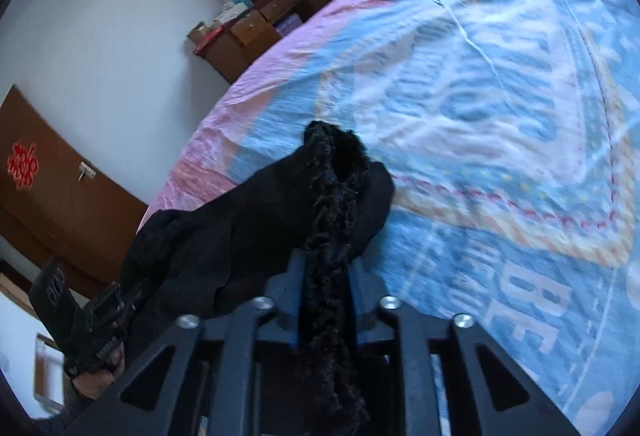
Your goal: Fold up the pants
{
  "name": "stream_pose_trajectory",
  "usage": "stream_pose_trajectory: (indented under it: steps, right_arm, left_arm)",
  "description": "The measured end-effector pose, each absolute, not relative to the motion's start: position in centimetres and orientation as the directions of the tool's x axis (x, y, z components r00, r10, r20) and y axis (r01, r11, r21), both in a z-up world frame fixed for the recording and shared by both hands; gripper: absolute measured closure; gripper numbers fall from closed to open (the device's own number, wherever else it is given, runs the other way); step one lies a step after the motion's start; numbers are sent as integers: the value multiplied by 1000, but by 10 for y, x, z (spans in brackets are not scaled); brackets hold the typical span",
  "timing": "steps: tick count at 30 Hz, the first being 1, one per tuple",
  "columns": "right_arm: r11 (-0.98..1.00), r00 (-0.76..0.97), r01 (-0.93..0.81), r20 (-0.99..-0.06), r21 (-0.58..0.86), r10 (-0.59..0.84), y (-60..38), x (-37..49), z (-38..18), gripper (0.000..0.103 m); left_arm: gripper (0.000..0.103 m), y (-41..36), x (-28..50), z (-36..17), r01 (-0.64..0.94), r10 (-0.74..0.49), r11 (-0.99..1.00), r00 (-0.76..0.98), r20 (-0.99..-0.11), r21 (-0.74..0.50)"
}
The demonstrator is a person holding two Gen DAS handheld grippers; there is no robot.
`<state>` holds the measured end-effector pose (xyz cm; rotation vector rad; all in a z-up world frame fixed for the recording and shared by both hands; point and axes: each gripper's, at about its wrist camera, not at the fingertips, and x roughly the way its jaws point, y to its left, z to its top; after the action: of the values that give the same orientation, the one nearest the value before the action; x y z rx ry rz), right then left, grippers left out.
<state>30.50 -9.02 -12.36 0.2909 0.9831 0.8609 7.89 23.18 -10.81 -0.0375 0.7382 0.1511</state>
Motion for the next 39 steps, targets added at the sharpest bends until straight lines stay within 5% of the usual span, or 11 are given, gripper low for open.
stream_pose_trajectory:
  steps: [1, 2, 11, 24, 29, 39]
  right_arm:
    - [663, 276, -488, -620, 568, 734, -94, 305, -126, 53]
    - [672, 286, -482, -623, 562, 728, -98, 303, -127, 51]
    - [812, 538, -419, -610, 406, 582, -161, 219, -78, 50]
    - [866, 724, -452, -480, 212, 495, -191, 60, -27, 44]
    - [869, 743, -463, -457, 176, 489, -190, 41, -19, 44]
    - [867, 752, -473, -441, 159, 490, -190, 24, -14, 44]
  left_arm:
    - [56, 228, 74, -107, -147, 128, 989, 732, -669, 28]
    - [56, 227, 72, -105, -147, 131, 989, 732, -668, 33]
    - [33, 202, 23, -62, -167, 113, 986, 782, -612, -31]
    - [31, 156, -20, -32, -159, 98, 985, 827, -554, -62]
    - [19, 152, -31, -26, -169, 108, 983, 838, -535, -67]
    - [18, 146, -34, -26, -155, 90, 985, 840, -535, -77]
